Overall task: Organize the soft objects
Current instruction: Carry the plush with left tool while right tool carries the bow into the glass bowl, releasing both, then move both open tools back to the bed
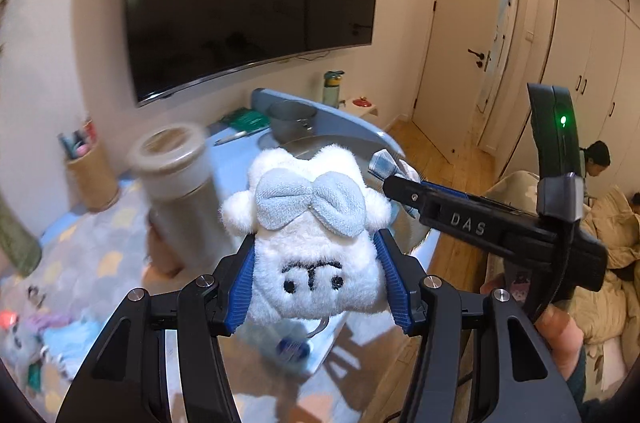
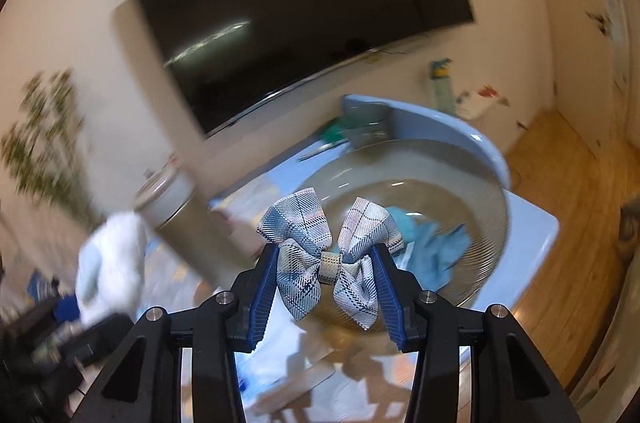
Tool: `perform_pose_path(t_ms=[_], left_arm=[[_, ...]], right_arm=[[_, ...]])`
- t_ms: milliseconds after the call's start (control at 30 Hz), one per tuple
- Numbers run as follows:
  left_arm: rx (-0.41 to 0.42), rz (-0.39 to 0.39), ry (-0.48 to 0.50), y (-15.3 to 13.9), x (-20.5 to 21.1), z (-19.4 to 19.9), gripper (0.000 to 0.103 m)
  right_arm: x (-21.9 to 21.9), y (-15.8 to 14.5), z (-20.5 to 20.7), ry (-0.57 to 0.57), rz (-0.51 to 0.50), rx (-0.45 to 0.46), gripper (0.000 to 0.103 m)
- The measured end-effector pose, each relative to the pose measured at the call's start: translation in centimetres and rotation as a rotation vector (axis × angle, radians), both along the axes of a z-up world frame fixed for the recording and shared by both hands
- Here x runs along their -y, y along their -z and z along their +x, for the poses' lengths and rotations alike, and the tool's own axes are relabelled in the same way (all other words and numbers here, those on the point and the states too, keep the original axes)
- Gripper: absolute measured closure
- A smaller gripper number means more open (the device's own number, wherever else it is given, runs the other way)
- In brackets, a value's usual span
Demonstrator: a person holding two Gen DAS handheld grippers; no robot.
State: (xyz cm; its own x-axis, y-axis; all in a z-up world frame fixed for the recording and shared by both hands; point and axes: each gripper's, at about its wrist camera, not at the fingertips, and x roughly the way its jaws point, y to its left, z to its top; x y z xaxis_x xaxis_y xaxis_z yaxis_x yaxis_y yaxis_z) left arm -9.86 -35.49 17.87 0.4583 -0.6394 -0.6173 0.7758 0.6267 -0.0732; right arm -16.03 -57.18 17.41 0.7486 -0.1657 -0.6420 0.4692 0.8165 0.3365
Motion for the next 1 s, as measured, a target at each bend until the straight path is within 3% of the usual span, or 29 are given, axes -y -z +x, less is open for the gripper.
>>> perform_pose_path(t_ms=[133, 333, 433, 500, 533, 667, 767, 1000], left_arm=[[-0.007, 0.017, 0.011, 0.3, 0.8, 1.5, 0.05], [-0.033, 0.059, -0.024, 2.4, 5.6, 3.6, 0.049], [-0.062, 0.077, -0.043, 3.7, 7.2, 4.9, 0.042], [-0.06, 0.082, -0.057, 4.2, 7.8, 5.3, 0.028], [-0.058, 0.087, -0.062, 4.4, 7.9, 5.2, 0.027], [-0.074, 0.084, -0.031, 4.6, 7.5, 4.3, 0.025], [-0.053, 0.081, -0.016, 4.2, 7.2, 3.3, 0.023], [-0.012, 0.027, 0.005, 1.6, 3.0, 0.5, 0.023]], right_arm=[[3.4, -0.1, 0.1, 0.052, 0.041, 0.002, 0.057], [6.8, 0.9, 1.1, 0.105, 0.087, -0.021, 0.055], [8.6, 2.6, 2.1, 0.105, 0.183, -0.027, 0.052], [9.6, 3.8, 2.7, 0.112, 0.232, -0.043, 0.045], [9.9, 4.3, 2.5, 0.116, 0.257, -0.048, 0.037], [10.4, 5.1, 1.3, 0.084, 0.375, 0.028, 0.033], [9.9, 4.5, 0.0, 0.101, 0.344, 0.031, 0.026], [7.7, 2.9, -1.7, 0.067, 0.318, 0.054, 0.025]])
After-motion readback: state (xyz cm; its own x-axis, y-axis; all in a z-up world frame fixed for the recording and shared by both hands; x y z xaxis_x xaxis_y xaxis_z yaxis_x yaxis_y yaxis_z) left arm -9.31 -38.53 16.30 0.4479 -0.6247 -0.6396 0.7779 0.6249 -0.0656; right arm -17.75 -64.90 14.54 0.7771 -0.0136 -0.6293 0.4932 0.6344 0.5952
